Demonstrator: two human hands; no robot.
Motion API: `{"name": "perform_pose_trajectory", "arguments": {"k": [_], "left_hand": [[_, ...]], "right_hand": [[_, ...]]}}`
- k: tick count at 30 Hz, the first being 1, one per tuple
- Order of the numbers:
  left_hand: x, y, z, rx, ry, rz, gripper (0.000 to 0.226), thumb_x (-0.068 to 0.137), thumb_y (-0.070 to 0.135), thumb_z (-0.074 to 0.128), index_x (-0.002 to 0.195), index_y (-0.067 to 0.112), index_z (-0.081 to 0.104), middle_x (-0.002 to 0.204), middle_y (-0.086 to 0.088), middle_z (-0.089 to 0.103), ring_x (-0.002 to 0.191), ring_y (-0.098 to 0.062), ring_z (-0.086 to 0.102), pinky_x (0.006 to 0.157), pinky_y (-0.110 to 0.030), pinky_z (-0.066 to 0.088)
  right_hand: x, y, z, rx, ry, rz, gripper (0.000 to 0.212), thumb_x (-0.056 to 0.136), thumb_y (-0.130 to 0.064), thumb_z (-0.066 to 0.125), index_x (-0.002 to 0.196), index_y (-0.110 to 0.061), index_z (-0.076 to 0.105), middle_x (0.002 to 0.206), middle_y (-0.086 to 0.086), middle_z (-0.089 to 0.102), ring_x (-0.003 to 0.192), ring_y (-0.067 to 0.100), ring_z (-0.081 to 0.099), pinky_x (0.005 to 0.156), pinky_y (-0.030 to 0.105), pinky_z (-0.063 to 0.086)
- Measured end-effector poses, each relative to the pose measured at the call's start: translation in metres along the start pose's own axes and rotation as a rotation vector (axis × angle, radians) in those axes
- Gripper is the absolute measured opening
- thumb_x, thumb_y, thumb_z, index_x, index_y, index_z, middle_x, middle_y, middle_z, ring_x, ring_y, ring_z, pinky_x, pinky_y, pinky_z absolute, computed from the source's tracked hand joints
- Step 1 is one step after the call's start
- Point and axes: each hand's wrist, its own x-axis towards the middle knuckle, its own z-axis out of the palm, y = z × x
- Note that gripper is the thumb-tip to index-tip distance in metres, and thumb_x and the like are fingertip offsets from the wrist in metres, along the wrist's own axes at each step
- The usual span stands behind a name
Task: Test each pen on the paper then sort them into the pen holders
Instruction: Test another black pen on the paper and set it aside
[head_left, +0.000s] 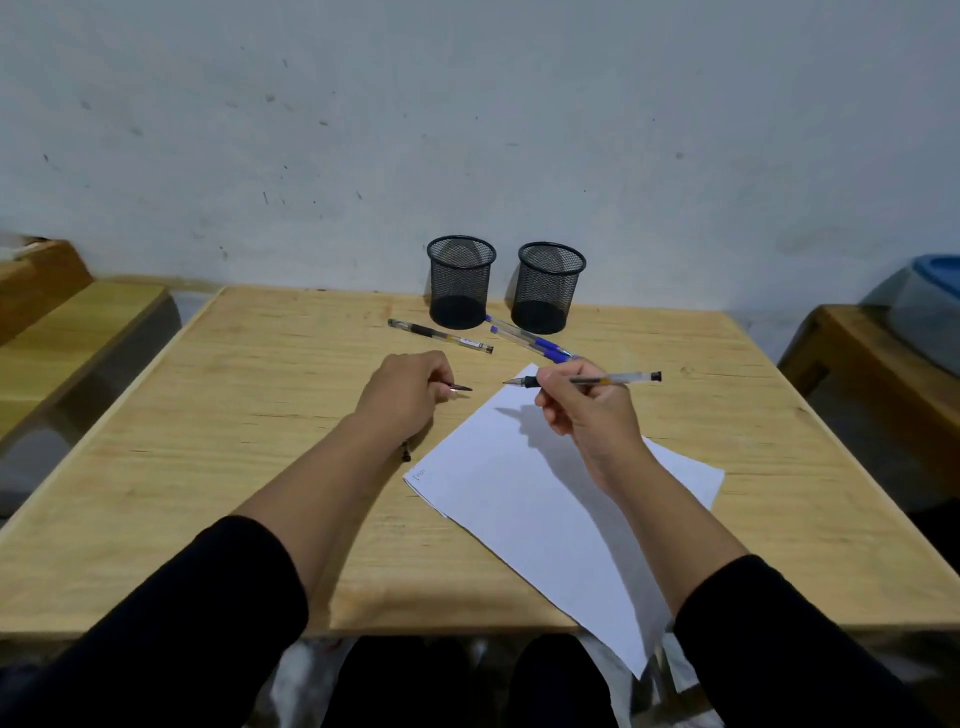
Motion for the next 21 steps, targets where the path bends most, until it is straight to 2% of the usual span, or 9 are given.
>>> {"name": "perform_pose_trajectory", "arguments": {"k": [4,8,10,12,13,14,17,21], "left_hand": [[0.004,0.001,0.008,0.056,-0.009,0.005,0.008,0.089,0.018,0.057,0.093,0.02,0.065,0.094,-0.005,0.066,0.092,-0.02,0.053,0.075,-0.032,0.044],[-0.004,0.004,0.004,0.031,0.008,0.021,0.015,0.09,0.02,0.057,0.103,0.02,0.065,0.103,-0.006,0.067,0.104,-0.022,0.053,0.08,-0.028,0.042],[-0.02,0.007,-0.004,-0.006,0.059,0.044,0.019,0.09,0.017,0.057,0.107,0.019,0.065,0.106,-0.004,0.066,0.097,-0.015,0.055,0.078,-0.02,0.038],[-0.044,0.009,-0.012,-0.037,0.114,0.051,0.019,0.089,0.015,0.058,0.106,0.018,0.065,0.105,-0.003,0.065,0.078,-0.003,0.055,0.07,-0.005,0.035],[-0.058,0.008,-0.016,-0.049,0.138,0.04,0.017,0.088,0.016,0.059,0.104,0.019,0.066,0.102,-0.003,0.065,0.072,0.0,0.054,0.066,-0.003,0.035],[-0.073,0.006,-0.017,-0.06,0.16,0.031,0.016,0.087,0.017,0.06,0.102,0.019,0.067,0.1,-0.002,0.065,0.073,-0.002,0.056,0.066,-0.004,0.036],[-0.115,-0.003,-0.012,-0.035,0.202,0.034,0.017,0.082,0.022,0.065,0.098,0.017,0.068,0.1,0.0,0.068,0.097,-0.017,0.057,0.08,-0.017,0.033],[-0.139,-0.013,0.003,0.028,0.219,0.029,0.022,0.081,0.029,0.067,0.101,0.018,0.068,0.102,0.002,0.069,0.1,-0.021,0.057,0.076,-0.012,0.025]], "right_hand": [[0.003,0.004,-0.001,-0.035,0.003,0.023,0.018,0.089,-0.006,0.06,0.072,-0.012,0.061,0.061,0.008,0.058,0.045,0.01,0.047,0.042,0.018,0.036],[0.004,0.009,0.004,-0.061,-0.021,0.06,0.015,0.089,-0.008,0.061,0.074,-0.012,0.064,0.061,0.006,0.061,0.046,0.011,0.048,0.043,0.019,0.037],[0.002,0.01,0.007,-0.048,-0.038,0.094,0.009,0.089,-0.01,0.061,0.084,-0.008,0.068,0.062,0.005,0.062,0.047,0.01,0.05,0.042,0.017,0.038],[-0.002,0.011,0.011,-0.028,-0.056,0.129,0.012,0.09,-0.011,0.06,0.094,-0.004,0.069,0.065,0.005,0.064,0.049,0.008,0.052,0.042,0.015,0.038],[-0.005,0.011,0.013,-0.021,-0.065,0.144,0.014,0.09,-0.011,0.059,0.096,-0.003,0.069,0.066,0.005,0.065,0.049,0.007,0.052,0.042,0.014,0.039],[-0.008,0.012,0.015,-0.018,-0.078,0.153,0.013,0.09,-0.01,0.059,0.096,-0.004,0.069,0.067,0.005,0.065,0.05,0.006,0.053,0.043,0.014,0.04],[-0.017,0.015,0.021,-0.113,-0.137,0.142,0.011,0.085,-0.004,0.063,0.093,-0.008,0.071,0.065,0.002,0.063,0.051,0.005,0.051,0.045,0.013,0.04],[-0.028,0.024,0.035,-0.185,-0.145,0.154,0.01,0.083,-0.002,0.062,0.088,-0.006,0.069,0.055,-0.006,0.056,0.046,0.002,0.045,0.044,0.012,0.036]]}}
